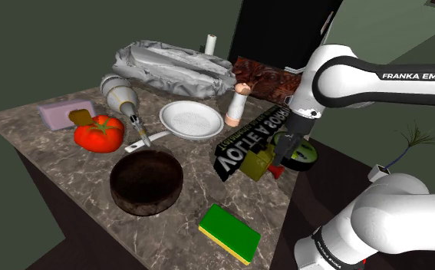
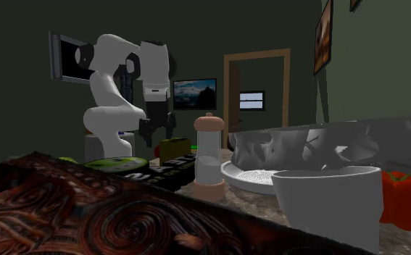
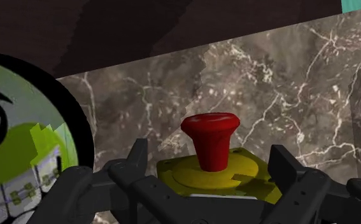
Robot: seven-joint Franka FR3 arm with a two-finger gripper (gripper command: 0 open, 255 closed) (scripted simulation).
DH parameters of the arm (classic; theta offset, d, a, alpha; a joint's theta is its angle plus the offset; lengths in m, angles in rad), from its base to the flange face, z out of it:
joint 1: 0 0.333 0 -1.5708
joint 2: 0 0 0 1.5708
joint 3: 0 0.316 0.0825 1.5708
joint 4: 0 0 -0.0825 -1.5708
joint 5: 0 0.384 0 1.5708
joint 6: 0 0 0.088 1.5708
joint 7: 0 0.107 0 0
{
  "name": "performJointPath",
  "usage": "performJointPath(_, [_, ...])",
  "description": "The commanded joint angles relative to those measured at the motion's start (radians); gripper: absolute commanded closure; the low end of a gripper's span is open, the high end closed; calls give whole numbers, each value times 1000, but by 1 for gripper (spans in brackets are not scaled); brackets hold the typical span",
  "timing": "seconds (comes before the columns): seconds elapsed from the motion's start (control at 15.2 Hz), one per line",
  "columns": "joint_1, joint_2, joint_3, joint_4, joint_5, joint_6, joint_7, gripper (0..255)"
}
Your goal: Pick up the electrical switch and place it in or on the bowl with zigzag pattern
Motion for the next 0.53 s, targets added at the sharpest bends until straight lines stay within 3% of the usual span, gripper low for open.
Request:
performJointPath(0.0, [4,6,7,-21,8,28,5,0])
performJointPath(0.26, [13,18,17,-77,22,96,3,0])
performJointPath(0.46, [13,18,17,-77,22,96,3,0])
